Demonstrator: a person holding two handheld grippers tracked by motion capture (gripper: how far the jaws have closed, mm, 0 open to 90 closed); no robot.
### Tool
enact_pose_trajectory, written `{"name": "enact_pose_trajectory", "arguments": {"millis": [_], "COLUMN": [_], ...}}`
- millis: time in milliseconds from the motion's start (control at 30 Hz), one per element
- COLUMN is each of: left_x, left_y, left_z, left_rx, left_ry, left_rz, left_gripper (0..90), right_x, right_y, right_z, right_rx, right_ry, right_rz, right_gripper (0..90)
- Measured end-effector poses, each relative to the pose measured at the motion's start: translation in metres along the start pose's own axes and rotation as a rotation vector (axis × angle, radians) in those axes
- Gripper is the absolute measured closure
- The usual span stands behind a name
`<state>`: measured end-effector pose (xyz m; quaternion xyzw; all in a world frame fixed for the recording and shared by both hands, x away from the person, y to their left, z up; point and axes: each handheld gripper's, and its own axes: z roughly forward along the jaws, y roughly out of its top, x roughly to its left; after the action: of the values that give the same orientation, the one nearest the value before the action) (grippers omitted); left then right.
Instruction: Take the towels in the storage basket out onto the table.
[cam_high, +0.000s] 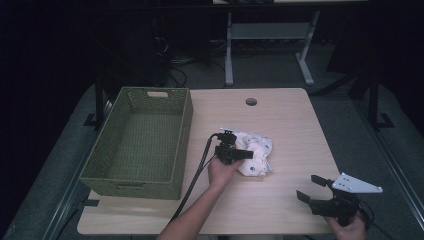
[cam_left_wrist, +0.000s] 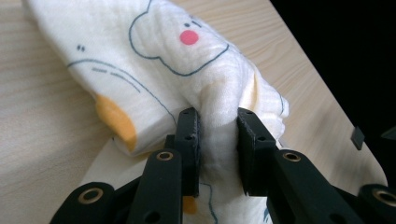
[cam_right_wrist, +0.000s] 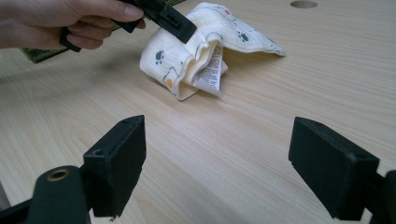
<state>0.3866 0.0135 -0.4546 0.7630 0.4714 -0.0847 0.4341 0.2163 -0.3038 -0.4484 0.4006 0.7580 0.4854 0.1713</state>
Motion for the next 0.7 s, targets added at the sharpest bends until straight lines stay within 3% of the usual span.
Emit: {"name": "enact_pose_trajectory", "arguments": {"millis": [367, 433, 467, 500, 567, 700], "left_x": [0.008, 0.006, 0.005, 0.002, 0.000, -0.003], "left_y": [-0.004, -0.005, -0.005, -0.005, -0.005, -0.007], "left_z": [0.009, 0.008, 0.008, 0.005, 0.004, -0.003], "left_rx": [-0.009, -0.010, -0.015, -0.029, -0.033, -0.058], "left_ry": [0.012, 0.021, 0.018, 0.043, 0.054, 0.048], "left_rz": [-0.011, 0.008, 0.008, 0.040, 0.052, 0.045], "left_gripper": [68.3, 67.8, 65.5, 56.1, 53.8, 42.0], "right_x": [0.000, 0.000, 0.000, 0.001, 0.001, 0.002], "right_y": [0.000, 0.000, -0.001, -0.001, -0.001, -0.001], "right_z": [-0.001, -0.001, -0.001, 0.000, 0.000, -0.001], "right_rx": [0.000, 0.000, 0.001, 0.003, 0.004, 0.000], "right_ry": [0.004, 0.005, 0.004, 0.003, 0.004, 0.003], "right_rz": [0.005, 0.005, 0.004, 0.004, 0.004, 0.001], "right_gripper": [18.4, 18.4, 18.4, 18.3, 18.4, 18.4]}}
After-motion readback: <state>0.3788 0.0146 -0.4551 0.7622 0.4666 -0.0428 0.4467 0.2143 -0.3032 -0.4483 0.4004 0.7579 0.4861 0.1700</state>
